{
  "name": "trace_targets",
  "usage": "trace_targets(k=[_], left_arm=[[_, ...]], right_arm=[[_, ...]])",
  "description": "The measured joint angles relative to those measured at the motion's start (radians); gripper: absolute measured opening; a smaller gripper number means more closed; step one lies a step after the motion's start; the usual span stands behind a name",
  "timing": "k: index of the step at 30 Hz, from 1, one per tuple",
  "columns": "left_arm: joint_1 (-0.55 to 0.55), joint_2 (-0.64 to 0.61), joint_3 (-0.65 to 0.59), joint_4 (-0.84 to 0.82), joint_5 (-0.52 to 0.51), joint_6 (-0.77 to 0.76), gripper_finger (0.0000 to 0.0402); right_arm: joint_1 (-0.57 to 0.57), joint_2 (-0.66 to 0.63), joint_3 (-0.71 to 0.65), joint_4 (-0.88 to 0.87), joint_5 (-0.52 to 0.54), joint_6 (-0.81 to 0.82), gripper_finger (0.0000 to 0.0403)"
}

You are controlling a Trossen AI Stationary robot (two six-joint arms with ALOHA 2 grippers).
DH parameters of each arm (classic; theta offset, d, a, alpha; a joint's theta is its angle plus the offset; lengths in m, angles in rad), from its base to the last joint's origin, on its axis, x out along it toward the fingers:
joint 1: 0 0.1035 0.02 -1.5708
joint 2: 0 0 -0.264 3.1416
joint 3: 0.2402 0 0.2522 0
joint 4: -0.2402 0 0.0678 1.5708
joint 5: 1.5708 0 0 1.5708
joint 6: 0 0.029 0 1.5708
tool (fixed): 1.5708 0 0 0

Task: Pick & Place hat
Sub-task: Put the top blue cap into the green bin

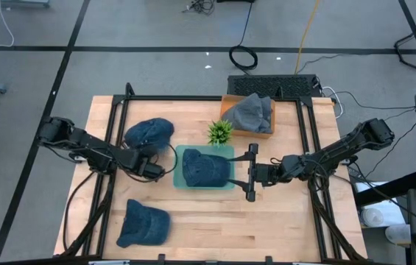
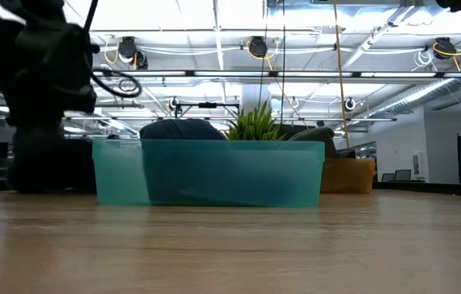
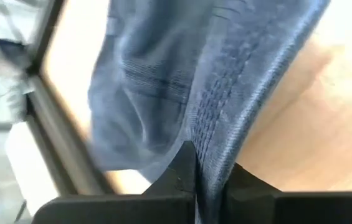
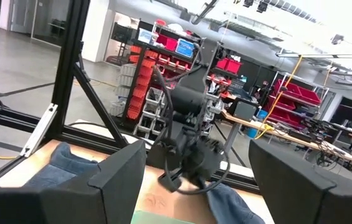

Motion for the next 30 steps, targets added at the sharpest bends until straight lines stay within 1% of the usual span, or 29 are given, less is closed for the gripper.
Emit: trace_targets(k=[3, 5, 13, 20, 30], left_arm=[[-0.015, 0.0, 0.089, -0.174, -0.03, -0.067, 0.0008], [-0.025, 0.0, 0.143, -0.257, -0.049, -0.088, 0.0008], [-0.072, 0.0, 0.307, -0.353, -0.096, -0.046, 0.0007], [-0.101, 0.0, 0.414, -0.529, -0.177, -0.069, 0.0007], [-0.126, -0.007, 0.551, -0.528, -0.323, 0.062, 0.0007]], right_arm=[[0.008, 0.0, 0.0, 0.0, 0.002, 0.02, 0.0274], [0.012, 0.0, 0.0, 0.0, 0.003, 0.035, 0.0274], [0.011, 0.0, 0.0, 0.0, 0.005, 0.166, 0.0274], [0.011, 0.0, 0.0, -0.014, 0.005, 0.277, 0.0274], [0.011, 0.0, 0.0, -0.037, 0.004, 0.306, 0.0274]])
